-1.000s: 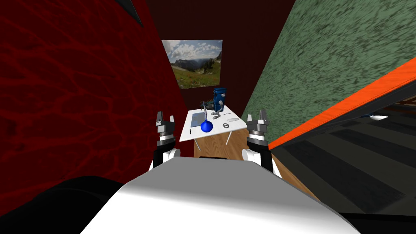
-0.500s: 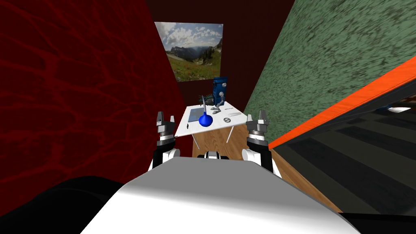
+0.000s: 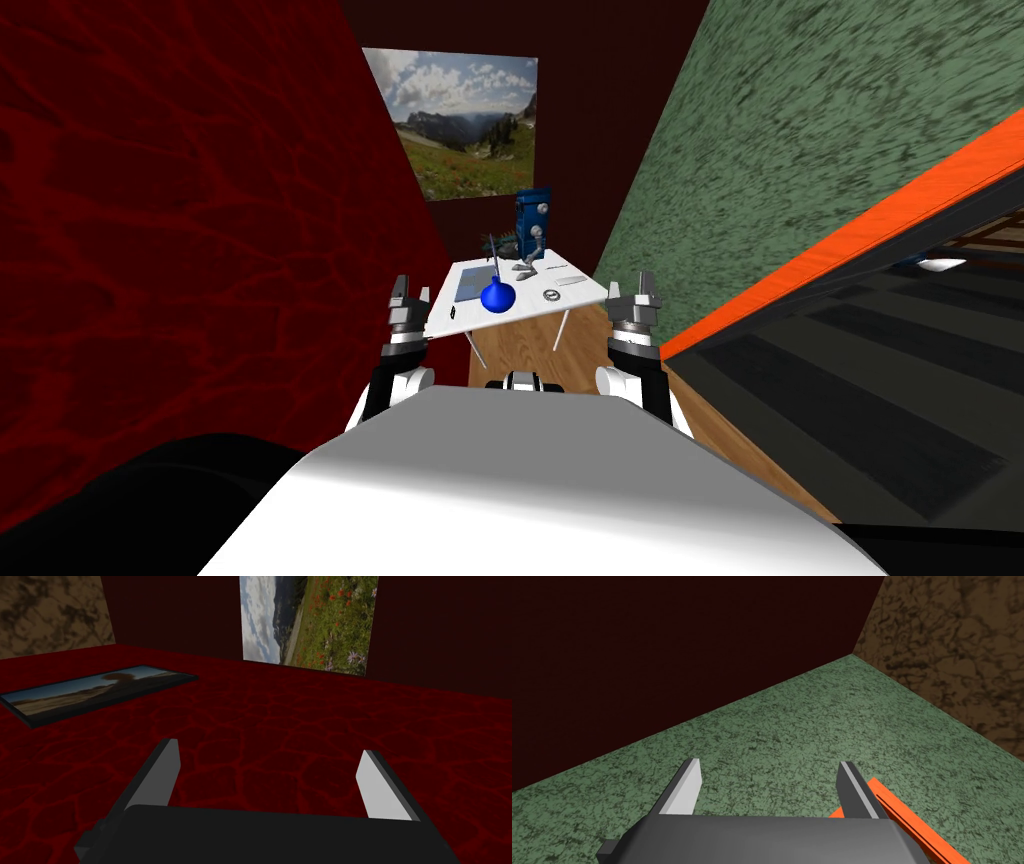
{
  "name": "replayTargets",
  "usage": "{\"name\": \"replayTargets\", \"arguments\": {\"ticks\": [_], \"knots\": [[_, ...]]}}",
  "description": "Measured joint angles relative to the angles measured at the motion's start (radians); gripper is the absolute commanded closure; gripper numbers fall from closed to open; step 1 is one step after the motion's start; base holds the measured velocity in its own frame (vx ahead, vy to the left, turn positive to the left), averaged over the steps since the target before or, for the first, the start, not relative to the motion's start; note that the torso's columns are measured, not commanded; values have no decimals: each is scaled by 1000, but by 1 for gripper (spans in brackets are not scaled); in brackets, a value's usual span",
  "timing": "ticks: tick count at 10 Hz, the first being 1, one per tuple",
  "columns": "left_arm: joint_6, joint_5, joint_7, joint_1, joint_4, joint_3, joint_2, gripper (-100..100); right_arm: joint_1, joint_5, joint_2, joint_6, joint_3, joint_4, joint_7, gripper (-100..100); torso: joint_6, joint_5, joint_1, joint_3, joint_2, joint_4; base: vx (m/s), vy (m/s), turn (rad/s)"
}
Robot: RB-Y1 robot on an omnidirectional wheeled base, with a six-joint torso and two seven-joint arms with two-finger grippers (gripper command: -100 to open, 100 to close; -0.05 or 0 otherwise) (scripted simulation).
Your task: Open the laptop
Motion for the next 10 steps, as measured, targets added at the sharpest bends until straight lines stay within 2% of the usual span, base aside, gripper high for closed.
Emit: {"name": "replayTargets", "arguments": {"ticks": [2,10], "knots": [[46,-3,2,-13,16,28,33,-100,0,0,0,0,0,0,0,0,0,0,0,0,1,0,32,-100,-92],[242,-23,7,-11,51,137,127,-100,0,0,0,0,0,0,0,0,0,1,2,0,1,0,41,-102,-85]]}}
